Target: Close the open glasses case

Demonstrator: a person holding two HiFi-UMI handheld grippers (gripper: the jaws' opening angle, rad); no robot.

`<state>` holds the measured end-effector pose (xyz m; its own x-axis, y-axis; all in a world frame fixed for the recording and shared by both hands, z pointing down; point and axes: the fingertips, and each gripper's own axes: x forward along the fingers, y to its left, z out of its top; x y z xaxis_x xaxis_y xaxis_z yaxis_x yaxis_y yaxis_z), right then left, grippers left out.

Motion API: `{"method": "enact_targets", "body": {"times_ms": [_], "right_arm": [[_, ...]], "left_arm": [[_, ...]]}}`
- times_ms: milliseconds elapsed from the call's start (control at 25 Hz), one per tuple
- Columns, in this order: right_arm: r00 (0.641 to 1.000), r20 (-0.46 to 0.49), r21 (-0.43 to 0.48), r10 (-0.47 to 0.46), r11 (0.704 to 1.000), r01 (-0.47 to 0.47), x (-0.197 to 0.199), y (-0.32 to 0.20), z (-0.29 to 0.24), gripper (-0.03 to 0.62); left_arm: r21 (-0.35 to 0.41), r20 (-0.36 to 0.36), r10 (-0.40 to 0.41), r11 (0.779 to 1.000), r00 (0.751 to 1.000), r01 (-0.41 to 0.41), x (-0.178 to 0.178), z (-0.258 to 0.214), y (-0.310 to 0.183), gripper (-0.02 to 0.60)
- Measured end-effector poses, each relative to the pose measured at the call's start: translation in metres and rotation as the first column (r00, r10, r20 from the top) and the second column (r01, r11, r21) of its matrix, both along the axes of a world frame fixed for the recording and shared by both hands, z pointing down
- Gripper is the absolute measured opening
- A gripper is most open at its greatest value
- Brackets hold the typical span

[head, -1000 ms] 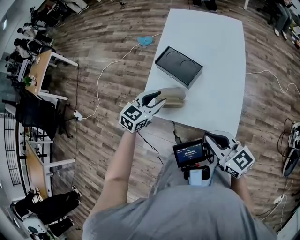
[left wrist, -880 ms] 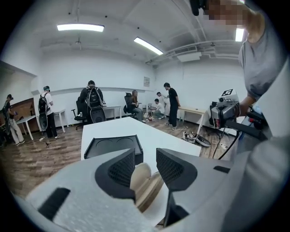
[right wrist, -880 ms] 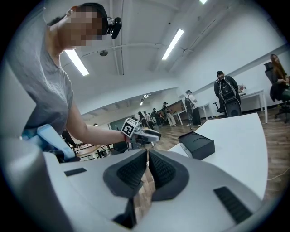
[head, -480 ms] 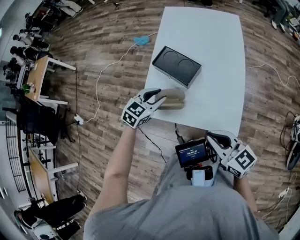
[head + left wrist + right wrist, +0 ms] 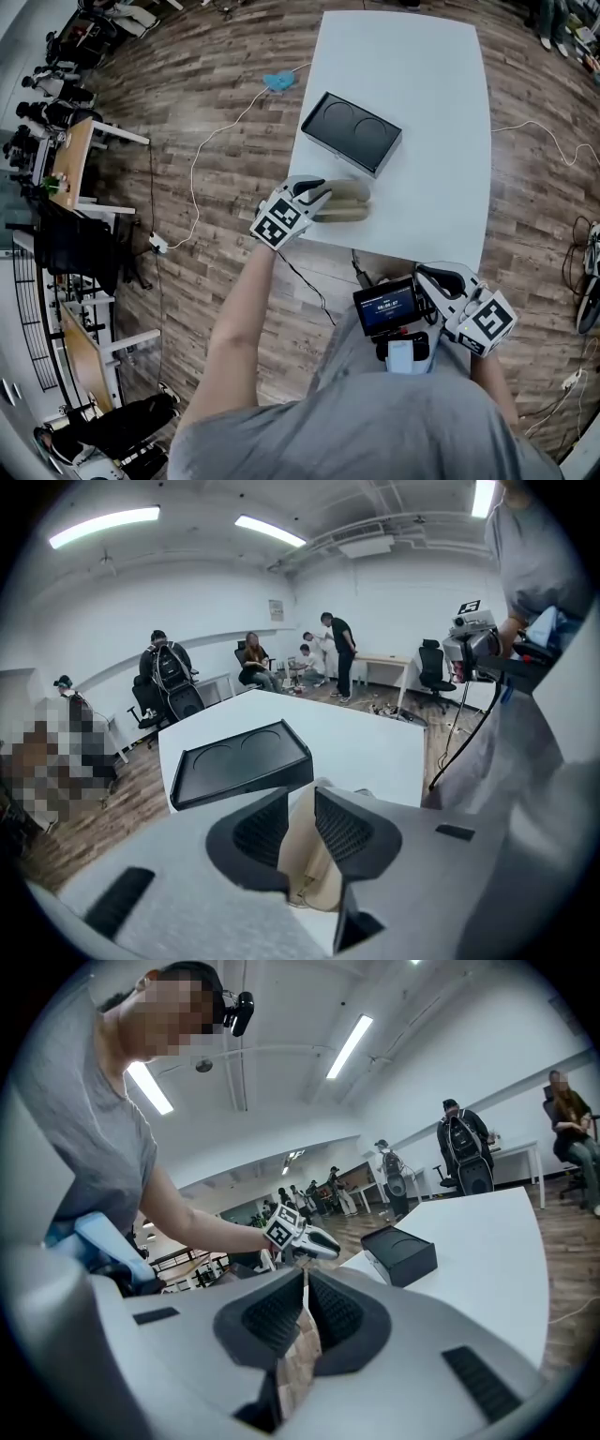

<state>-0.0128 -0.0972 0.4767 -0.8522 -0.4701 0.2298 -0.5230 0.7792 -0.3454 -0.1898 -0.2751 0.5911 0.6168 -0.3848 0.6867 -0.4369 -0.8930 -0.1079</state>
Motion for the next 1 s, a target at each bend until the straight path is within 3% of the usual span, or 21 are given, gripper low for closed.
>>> {"method": "enact_targets", "body": {"times_ms": [400, 720, 1000], "right_arm": [[1.0, 0.002, -0.017, 0.017, 1.0, -0.016, 0.002, -0.003, 0.002, 0.034], [1.0, -0.004, -0.03, 0.024, 0.999, -0.024, 0.004, -0.003, 0.005, 0.034], [0.999, -0.006, -0.038, 0.035, 0.999, -0.035, 0.008, -0.003, 0.007, 0.032]], "left_arm": [[-0.03, 0.136, 0.072, 0.997, 0.988, -0.069, -0.005, 0.032, -0.001, 0.093], [-0.044, 0.264, 0.144, 0.99, 0.954, -0.137, -0.009, 0.056, -0.007, 0.077], [-0.063, 0.335, 0.181, 0.983, 0.925, -0.169, -0.011, 0.068, -0.009, 0.071]]}}
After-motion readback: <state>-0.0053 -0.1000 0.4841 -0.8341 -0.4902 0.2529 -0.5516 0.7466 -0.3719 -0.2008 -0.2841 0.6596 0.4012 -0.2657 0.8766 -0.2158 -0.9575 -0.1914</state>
